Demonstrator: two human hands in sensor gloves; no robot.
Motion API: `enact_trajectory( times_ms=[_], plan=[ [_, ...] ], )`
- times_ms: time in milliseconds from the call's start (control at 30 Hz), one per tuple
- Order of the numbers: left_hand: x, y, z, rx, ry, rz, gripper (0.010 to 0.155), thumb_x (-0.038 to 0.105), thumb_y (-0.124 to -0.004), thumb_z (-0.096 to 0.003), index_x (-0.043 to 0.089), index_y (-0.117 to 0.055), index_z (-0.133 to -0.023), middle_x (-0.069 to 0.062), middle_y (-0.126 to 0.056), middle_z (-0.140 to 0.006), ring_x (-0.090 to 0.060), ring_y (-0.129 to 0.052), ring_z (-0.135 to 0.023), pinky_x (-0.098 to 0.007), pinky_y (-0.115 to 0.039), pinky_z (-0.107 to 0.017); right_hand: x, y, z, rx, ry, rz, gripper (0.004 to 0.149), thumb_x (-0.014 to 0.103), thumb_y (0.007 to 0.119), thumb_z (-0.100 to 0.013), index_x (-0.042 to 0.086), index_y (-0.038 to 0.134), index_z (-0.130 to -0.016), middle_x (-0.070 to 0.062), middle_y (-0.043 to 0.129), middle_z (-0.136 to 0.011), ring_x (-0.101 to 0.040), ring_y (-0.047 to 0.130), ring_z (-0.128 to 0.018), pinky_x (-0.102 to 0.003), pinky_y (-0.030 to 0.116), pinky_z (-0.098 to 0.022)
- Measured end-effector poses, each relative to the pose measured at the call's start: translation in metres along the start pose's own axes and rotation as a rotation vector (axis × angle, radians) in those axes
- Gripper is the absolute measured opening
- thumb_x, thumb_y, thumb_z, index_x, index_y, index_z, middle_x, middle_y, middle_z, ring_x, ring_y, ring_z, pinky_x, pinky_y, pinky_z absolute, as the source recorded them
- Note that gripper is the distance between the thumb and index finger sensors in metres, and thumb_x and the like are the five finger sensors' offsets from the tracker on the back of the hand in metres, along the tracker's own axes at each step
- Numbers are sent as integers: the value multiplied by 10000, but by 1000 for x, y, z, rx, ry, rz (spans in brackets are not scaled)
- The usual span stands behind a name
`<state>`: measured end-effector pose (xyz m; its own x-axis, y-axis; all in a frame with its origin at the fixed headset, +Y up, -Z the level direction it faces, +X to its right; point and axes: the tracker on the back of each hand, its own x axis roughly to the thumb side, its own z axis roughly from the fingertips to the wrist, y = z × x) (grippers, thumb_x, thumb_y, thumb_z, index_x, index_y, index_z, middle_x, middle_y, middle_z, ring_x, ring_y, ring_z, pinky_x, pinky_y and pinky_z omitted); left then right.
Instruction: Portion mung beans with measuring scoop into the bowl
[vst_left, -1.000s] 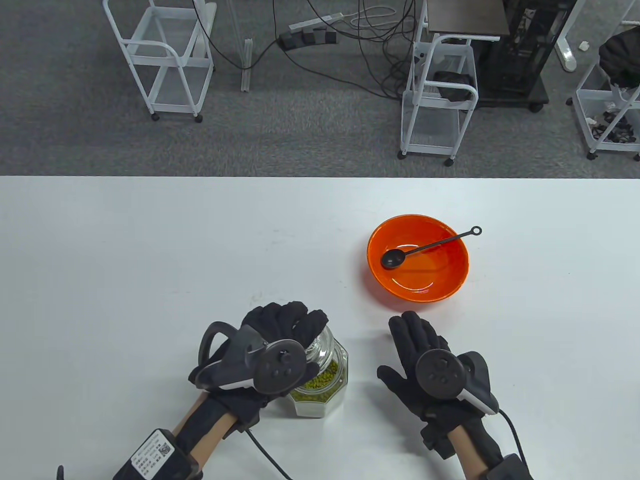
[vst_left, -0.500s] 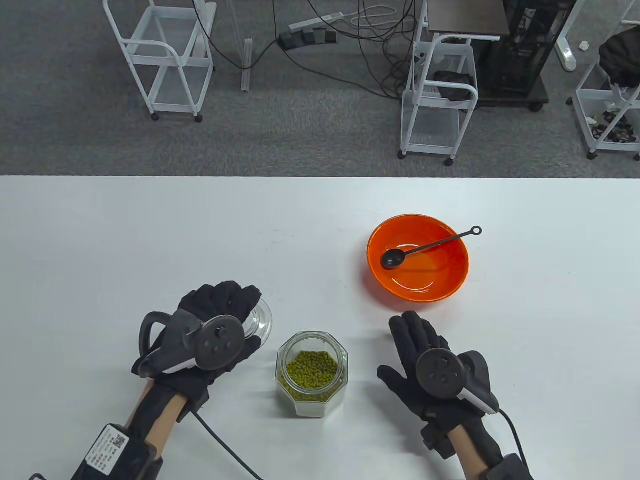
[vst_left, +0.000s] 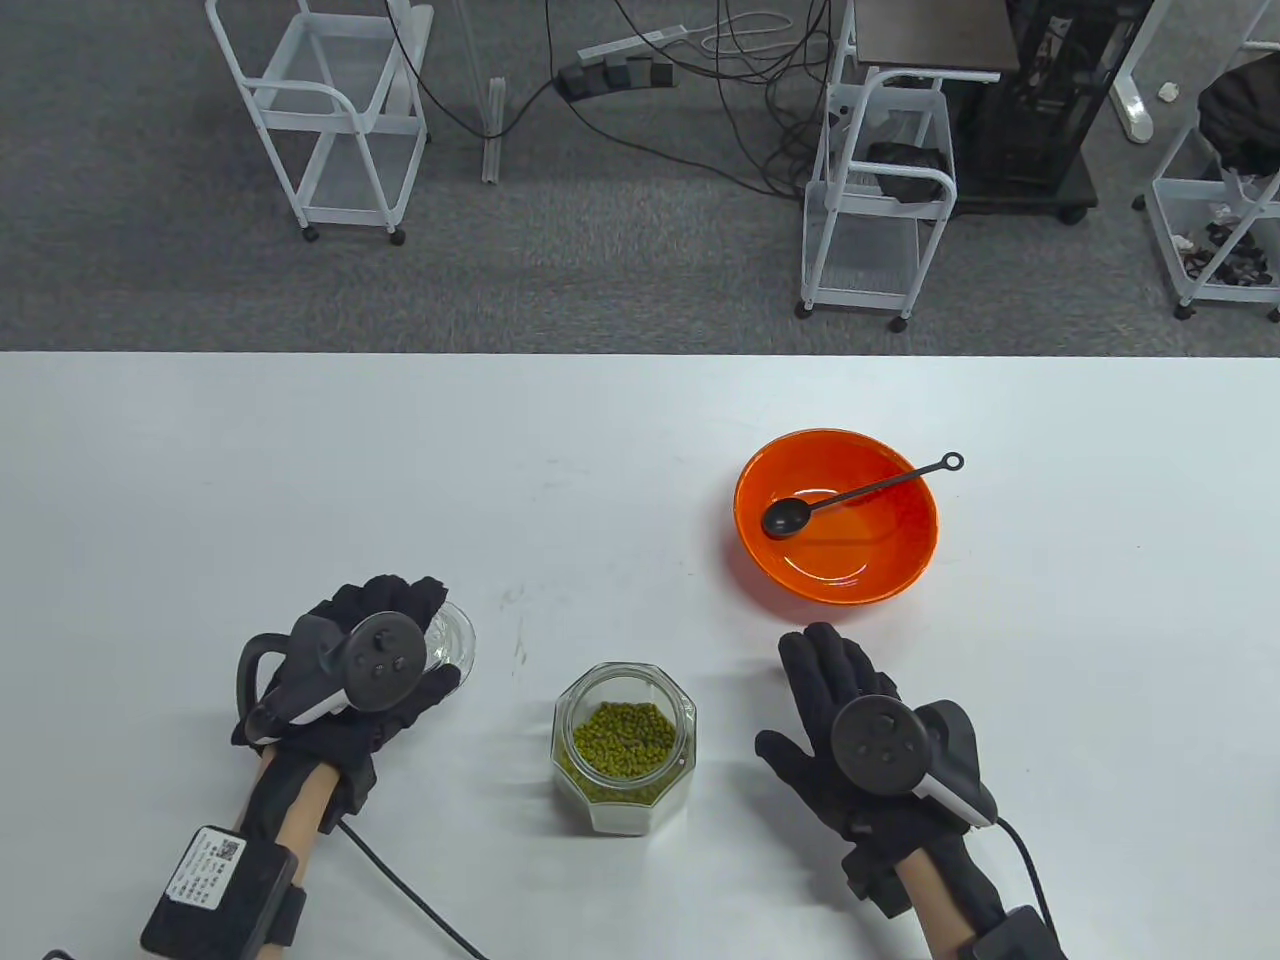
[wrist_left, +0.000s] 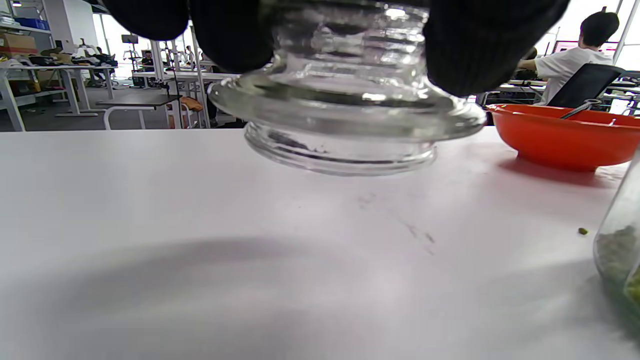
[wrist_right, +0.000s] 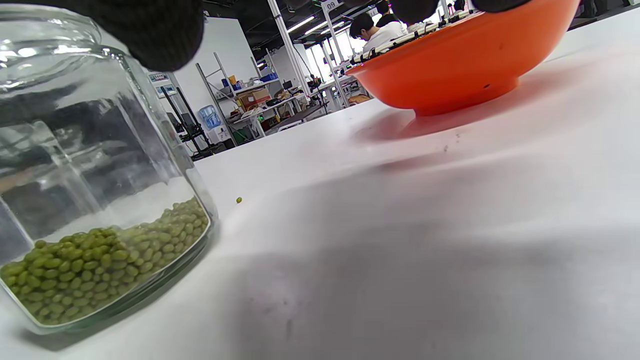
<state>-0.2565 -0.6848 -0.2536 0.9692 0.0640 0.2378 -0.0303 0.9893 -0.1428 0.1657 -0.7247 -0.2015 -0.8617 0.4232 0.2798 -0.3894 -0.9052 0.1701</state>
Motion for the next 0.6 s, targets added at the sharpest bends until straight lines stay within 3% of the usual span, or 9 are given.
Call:
enact_trajectory(
  times_ms=[233, 600],
  plan=[
    [-16, -32, -8, -45, 52, -2, 858, 587, -815, -483, 201, -456, -1161, -250, -555, -1122, -436, -717, -868, -713, -563, -713, -1, 0, 0, 7, 5, 3, 908, 581, 674, -526, 148, 197, -1165, -210, 178, -1182, -525, 335, -1076, -731, 417, -692],
    [-23, -59, -16, -77, 80, -29, 856, 583, -807, -483, 205, -440, -1157, -246, -543, -1124, -434, -723, -876, -722, -554, -720, -1, 0, -1, 13, 12, 1, 908, 581, 673, -526, 147, 196, -1166, -210, 178, -1182, -524, 336, -1076, -731, 415, -693]
  ],
)
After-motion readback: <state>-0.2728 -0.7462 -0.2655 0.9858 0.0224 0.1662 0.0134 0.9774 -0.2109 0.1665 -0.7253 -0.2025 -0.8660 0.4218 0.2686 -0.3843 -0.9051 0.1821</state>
